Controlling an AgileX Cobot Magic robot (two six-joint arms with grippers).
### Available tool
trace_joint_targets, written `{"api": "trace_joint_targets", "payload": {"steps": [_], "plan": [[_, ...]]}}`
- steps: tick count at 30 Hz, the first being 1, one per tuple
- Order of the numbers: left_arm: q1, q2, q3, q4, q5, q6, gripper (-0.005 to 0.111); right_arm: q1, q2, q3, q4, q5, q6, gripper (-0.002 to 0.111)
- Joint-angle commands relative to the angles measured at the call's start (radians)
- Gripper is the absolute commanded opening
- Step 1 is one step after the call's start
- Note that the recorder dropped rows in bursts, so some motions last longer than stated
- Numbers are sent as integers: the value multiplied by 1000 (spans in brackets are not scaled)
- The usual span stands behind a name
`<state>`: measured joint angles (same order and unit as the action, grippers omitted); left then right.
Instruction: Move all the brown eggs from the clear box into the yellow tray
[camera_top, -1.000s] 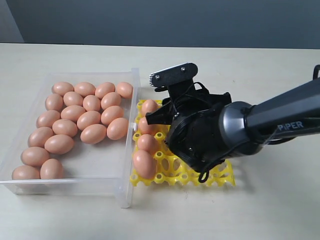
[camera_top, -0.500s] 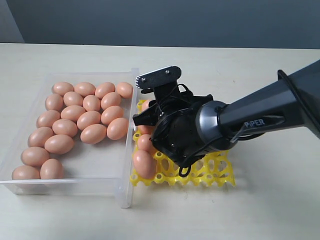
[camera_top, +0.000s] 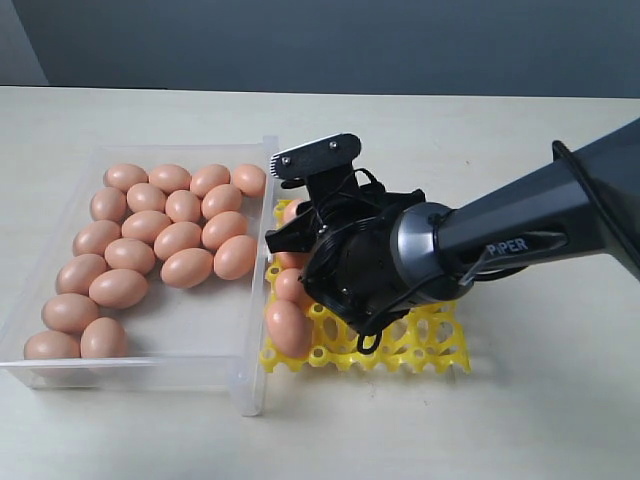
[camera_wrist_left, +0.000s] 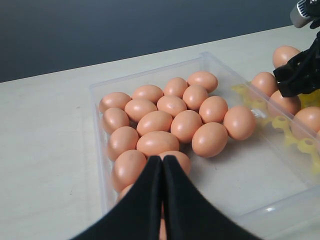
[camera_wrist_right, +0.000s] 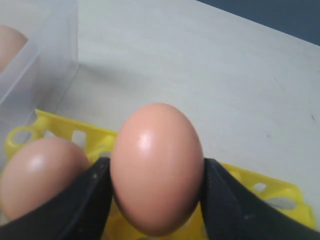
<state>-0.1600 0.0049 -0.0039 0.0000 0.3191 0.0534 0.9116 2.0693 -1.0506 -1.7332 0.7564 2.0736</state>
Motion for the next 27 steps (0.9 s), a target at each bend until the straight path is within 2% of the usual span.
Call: {"api": "trace_joint_targets", "payload": {"steps": [1,9,17,20,24,27], "plan": [[-2,-5,4,0,-12,-1,0,-3,-1,-7,-11,14,-19,53],[-2,-5,4,0,-12,-1,0,-3,-3,-7,16,60,-74,53],[-2,-5,4,0,-12,-1,0,-1,-97,-7,234,228,-281,53],[-2,-5,4,0,-12,-1,0,-1,-145,-7,280,186,-355,53],[-2,-5,4,0,-12,-1,0,-1,-194,-7,285,43,-399,53],[-2,-5,4,0,-12,-1,0,-1,-217,-7,288,51,-399,53]]}}
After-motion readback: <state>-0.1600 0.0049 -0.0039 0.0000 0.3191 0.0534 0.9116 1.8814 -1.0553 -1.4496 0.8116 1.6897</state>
